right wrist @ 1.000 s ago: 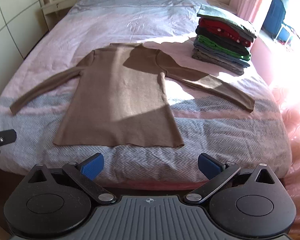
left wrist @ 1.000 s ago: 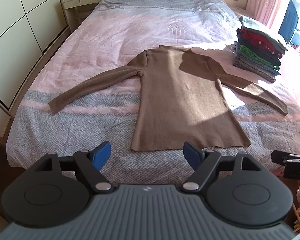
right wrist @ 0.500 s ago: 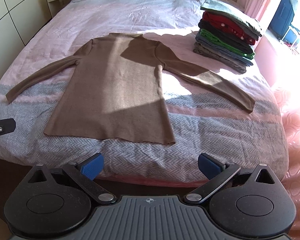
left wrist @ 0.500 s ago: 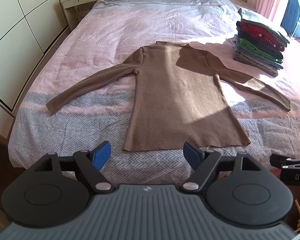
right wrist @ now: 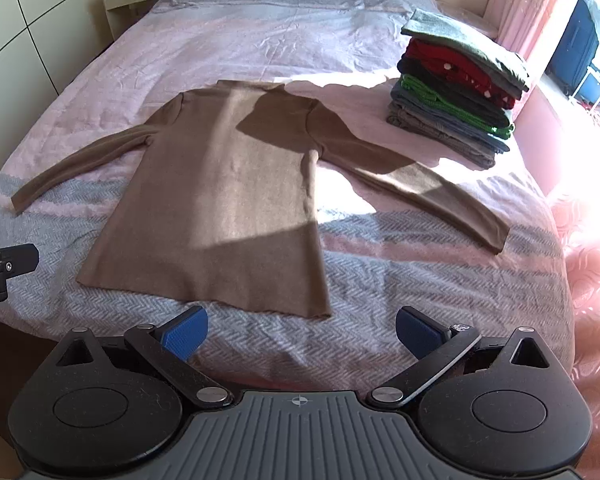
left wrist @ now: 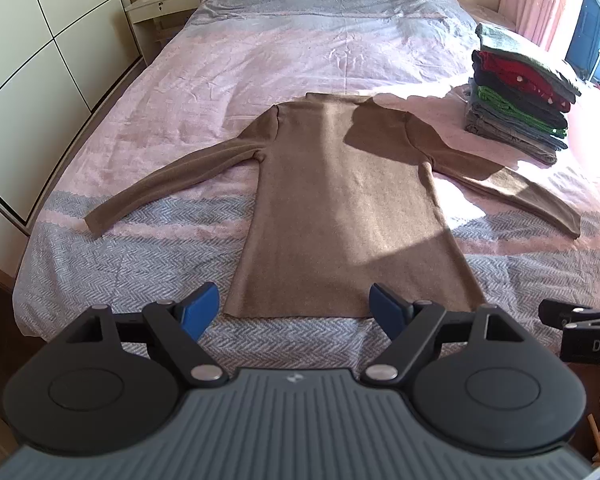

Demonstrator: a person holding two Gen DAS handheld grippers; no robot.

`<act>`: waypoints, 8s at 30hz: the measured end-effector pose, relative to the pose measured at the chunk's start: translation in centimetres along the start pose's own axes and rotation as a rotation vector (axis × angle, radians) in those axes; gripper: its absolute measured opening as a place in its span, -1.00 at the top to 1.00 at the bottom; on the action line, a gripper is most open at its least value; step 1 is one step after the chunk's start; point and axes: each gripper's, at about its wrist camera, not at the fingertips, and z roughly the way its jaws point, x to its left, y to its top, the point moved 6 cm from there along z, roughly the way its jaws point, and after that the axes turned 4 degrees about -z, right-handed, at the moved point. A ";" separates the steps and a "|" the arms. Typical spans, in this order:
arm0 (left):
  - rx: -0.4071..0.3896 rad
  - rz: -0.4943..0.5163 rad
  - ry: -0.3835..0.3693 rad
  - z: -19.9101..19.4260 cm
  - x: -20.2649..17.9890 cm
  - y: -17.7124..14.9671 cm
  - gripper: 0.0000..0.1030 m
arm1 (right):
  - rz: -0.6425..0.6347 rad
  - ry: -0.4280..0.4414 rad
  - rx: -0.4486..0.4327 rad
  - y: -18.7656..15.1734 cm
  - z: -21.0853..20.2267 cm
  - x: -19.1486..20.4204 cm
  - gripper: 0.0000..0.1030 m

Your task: Fold clothes

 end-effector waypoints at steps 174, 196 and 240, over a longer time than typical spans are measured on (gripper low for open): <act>-0.070 0.032 -0.279 41.0 9.2 20.5 0.66 | 0.597 0.172 -0.246 20.2 39.2 -11.7 0.19; 0.056 -0.116 -0.312 41.0 6.5 18.3 0.62 | 1.454 0.062 -0.369 -0.8 30.8 -35.3 -0.29; 0.062 -0.840 -0.452 45.7 17.0 17.0 0.17 | -0.267 -0.149 -0.172 17.1 38.1 -3.1 -0.93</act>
